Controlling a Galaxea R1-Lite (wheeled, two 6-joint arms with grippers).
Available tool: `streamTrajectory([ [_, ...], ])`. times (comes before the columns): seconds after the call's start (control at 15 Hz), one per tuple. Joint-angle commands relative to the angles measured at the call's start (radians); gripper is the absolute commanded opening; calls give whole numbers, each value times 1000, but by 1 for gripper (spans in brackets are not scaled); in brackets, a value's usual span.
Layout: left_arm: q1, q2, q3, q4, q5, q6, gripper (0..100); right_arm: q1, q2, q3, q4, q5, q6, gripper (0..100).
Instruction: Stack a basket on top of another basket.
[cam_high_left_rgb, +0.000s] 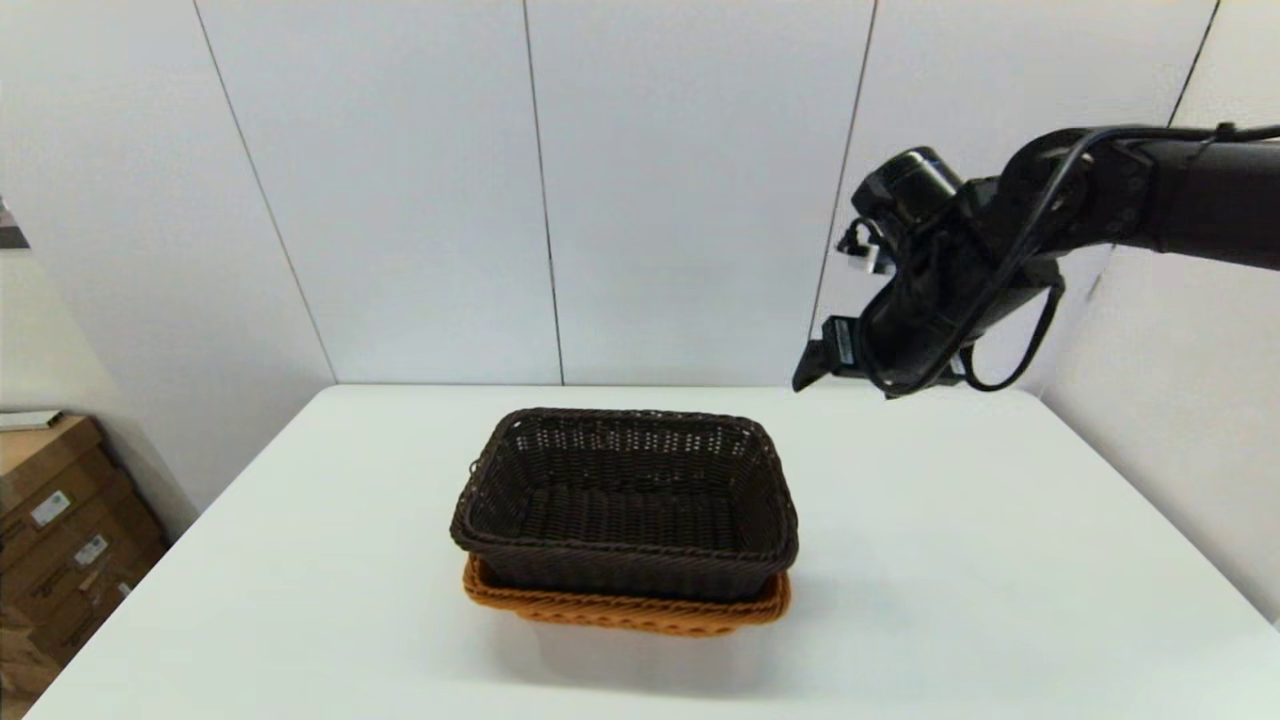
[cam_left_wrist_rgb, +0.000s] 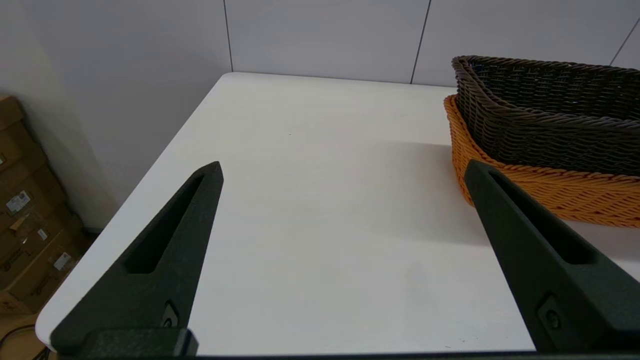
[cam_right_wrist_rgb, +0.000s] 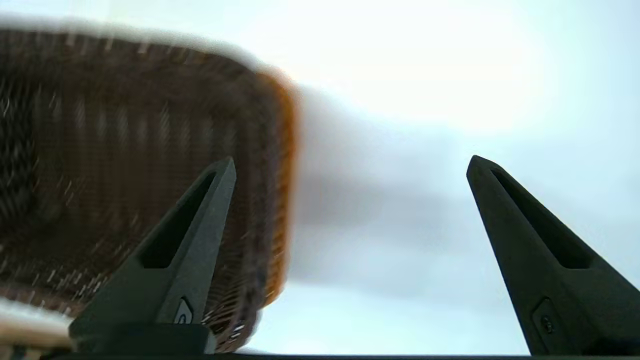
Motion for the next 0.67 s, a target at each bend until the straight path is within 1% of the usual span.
streamTrajectory([
  [0.07,0,0,0,0,1,0,100,-43,-130,2,8,-106,-26,100],
  [0.2,0,0,0,0,1,0,100,-63,-191,2,13,-157,-43,100],
  [0.27,0,0,0,0,1,0,100,-71,-222,3,18,-169,-63,100],
  [0.4,0,0,0,0,1,0,100,-105,-312,5,64,-202,-87,100],
  [0.6,0,0,0,0,1,0,100,-151,-484,11,128,-206,-115,100],
  [0.67,0,0,0,0,1,-1,100,-157,-541,12,162,-206,-119,100],
])
